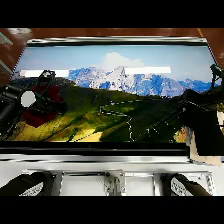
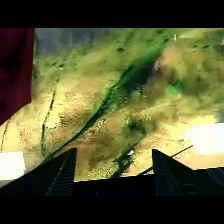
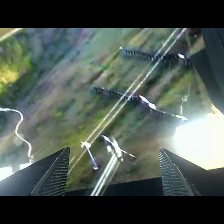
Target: Fold the shirts.
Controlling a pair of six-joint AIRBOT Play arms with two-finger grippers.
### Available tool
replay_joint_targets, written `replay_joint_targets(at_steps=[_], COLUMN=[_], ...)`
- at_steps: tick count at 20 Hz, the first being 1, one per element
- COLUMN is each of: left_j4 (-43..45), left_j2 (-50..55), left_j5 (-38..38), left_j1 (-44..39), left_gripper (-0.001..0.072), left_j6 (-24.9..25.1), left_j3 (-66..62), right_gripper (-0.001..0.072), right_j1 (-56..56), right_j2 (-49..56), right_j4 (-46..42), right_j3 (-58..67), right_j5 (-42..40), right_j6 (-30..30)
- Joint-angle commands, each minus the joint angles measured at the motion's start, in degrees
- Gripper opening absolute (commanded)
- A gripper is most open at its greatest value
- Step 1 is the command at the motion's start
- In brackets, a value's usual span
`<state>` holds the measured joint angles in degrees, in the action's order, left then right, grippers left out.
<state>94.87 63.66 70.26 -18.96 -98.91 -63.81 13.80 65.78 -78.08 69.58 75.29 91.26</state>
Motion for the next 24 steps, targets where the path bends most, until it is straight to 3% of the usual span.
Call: replay_joint_targets(at_steps=[1,5,6,8,10,13,17,19,24], left_j4=[-1.7,0.15,4.24,10.95,11.56,4.37,-14.51,-20.83,-21.42], left_j2=[0.17,0.9,1.53,3.1,5.46,11.91,23.52,28.81,38.16], left_j5=[-0.87,-2.1,-3.56,-6.27,-10.86,-14.51,-15.61,-15.21,-12.11], left_j1=[0.0,0.02,0.42,4.85,14.16,28.63,40.33,42.29,40.41], left_gripper=[0.0531,0.0565,0.0704,0.072,0.072,0.072,0.072,0.072,0.072], left_j6=[0.0,2.78,1.97,-0.98,-1.09,0.31,7.82,9.97,11.17], left_j3=[0.04,0.02,0.0,-0.26,-1.4,-5.46,-13.05,-16.94,-23.8], right_gripper=[0.0675,0.0675,0.0675,0.0675,0.0675,0.0675,0.0675,0.0675,0.0675], right_j1=[0.02,0.02,0.0,0.0,0.0,-0.04,-0.04,-0.04,-0.04], right_j2=[0.0,0.0,0.0,0.0,0.0,0.0,0.0,0.0,0.0], right_j4=[0.24,0.66,0.72,1.88,3.54,4.74,5.01,5.84,5.81], right_j3=[-0.02,-0.02,-0.02,-0.02,-0.02,-0.02,-0.02,-0.02,-0.02], right_j5=[-2.21,-2.19,-1.79,0.79,4.37,8.98,9.81,9.75,8.66], right_j6=[0.04,0.15,1.05,4.44,5.62,6.54,8.79,8.83,8.83])
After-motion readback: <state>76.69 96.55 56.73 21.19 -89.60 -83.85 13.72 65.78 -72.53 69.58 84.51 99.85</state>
